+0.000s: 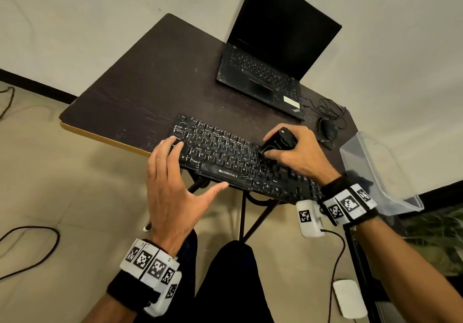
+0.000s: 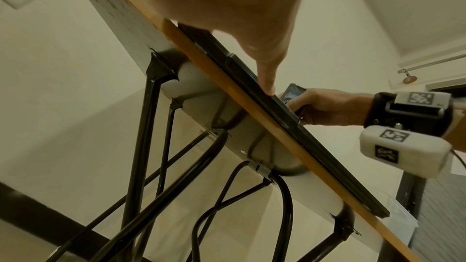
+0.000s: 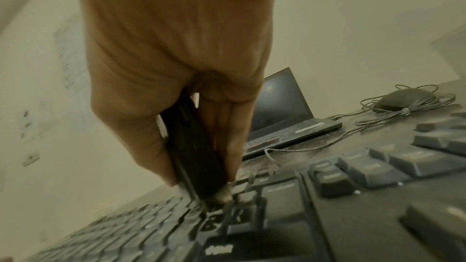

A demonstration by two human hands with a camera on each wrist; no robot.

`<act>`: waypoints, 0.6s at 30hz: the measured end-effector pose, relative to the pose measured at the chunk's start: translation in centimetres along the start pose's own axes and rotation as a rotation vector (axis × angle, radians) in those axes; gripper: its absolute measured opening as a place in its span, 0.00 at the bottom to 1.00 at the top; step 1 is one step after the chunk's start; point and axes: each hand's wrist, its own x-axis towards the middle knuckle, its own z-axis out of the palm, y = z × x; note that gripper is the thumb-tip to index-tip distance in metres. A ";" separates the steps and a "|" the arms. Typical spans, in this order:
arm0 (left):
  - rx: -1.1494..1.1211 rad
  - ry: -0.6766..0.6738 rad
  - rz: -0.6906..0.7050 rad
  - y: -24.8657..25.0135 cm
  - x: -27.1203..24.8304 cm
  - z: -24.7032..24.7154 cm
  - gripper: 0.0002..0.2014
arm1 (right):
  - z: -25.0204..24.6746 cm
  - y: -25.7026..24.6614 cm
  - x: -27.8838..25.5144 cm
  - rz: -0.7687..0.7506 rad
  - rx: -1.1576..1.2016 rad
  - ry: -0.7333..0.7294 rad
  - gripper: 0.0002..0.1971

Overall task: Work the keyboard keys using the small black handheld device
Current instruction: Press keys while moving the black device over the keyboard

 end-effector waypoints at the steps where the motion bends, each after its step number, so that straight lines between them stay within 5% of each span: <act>1: -0.004 -0.001 0.001 0.1 0.0 0.0 0.56 | 0.0 -0.3 0.0 -0.028 0.023 -0.052 0.13; 6: -0.007 -0.002 -0.009 0.2 -0.1 -0.1 0.56 | -0.8 -0.3 1.1 -0.033 -0.002 -0.029 0.14; 9: -0.019 -0.007 -0.042 0.1 0.0 -0.2 0.59 | -0.4 -0.6 0.9 -0.076 0.043 -0.132 0.14; 13: 0.013 -0.021 -0.044 0.1 0.0 -0.1 0.61 | -0.6 -0.4 1.2 -0.015 0.041 -0.050 0.14; 16: 0.029 -0.016 -0.047 0.0 0.0 -0.1 0.63 | 0.1 -1.2 0.9 -0.072 0.106 -0.155 0.14; 18: 0.078 -0.021 -0.046 -0.1 -0.1 -0.1 0.64 | 0.3 -1.2 1.4 -0.057 0.069 -0.083 0.13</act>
